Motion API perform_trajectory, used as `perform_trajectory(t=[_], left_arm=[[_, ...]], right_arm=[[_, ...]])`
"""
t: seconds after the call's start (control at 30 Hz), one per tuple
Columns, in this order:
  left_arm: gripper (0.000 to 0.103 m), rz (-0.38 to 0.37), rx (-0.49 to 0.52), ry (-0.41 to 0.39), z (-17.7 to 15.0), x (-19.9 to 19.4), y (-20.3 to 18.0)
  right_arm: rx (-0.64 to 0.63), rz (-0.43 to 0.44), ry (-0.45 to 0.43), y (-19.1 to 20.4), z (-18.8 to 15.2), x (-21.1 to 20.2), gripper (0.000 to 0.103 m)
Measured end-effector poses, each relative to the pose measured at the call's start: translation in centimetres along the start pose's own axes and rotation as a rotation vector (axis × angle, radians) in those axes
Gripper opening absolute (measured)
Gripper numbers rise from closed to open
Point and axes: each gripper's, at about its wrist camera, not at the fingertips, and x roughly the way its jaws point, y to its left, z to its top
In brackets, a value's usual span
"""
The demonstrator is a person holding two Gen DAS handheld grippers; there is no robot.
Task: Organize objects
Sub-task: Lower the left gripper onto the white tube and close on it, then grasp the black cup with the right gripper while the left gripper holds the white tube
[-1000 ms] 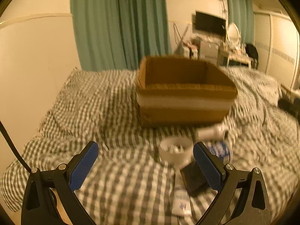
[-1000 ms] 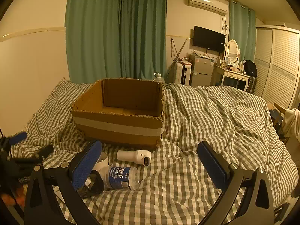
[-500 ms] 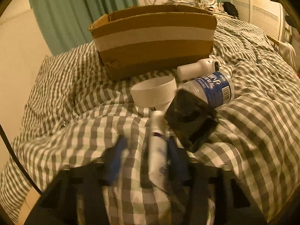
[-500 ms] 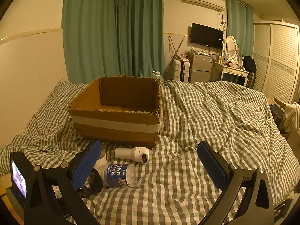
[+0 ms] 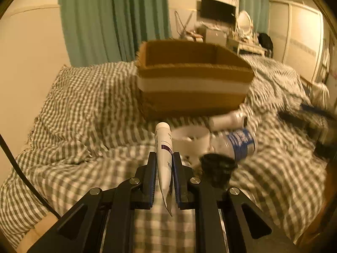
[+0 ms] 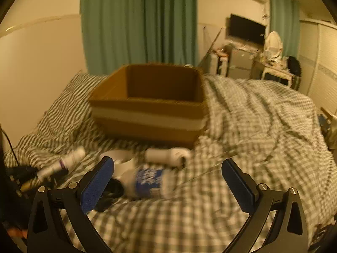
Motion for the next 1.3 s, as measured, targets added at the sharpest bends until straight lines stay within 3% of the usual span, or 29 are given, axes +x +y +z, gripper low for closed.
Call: perform_trajectory(t=[0.13, 0.27, 0.33, 0.43, 0.53, 0.6, 0.93, 1.3], left_arm=[[0.014, 0.073, -0.02, 0.006, 0.2, 0.7, 2.0], [0.014, 0.101, -0.05, 0.041, -0.2, 2.0, 3.3], [0.014, 0.096, -0.055, 0.051, -0.3, 2.6, 3.5], [0.014, 0.091, -0.053, 0.06, -0.6, 3.3, 3.3], [0.014, 0.085, -0.049, 0.062, -0.8, 3.6, 3.0], [0.014, 0.078, -0.047, 0.063, -0.9, 3.8, 2.9], [0.014, 0.047, -0.072, 0.055, -0.8, 2.4, 2.9], [0.014, 0.028, -0.064, -0.02, 0.9, -2.2, 0.9]], right_arm=[[-0.011, 0.107, 0.103, 3.0, -1.6, 2.5, 0.102], [-0.069, 0.1, 0.181, 6.0, -3.1, 5.4, 0.1], [-0.075, 0.101, 0.208, 6.7, -3.8, 6.6, 0.09], [-0.069, 0.129, 0.254, 7.7, -4.3, 8.3, 0.086], [-0.092, 0.123, 0.289, 8.4, -4.9, 9.3, 0.06], [-0.095, 0.122, 0.305, 8.6, -5.2, 9.9, 0.059], [-0.132, 0.129, 0.243, 8.5, -4.0, 7.3, 0.058], [-0.132, 0.141, 0.124, 7.3, -1.4, 1.0, 0.058]])
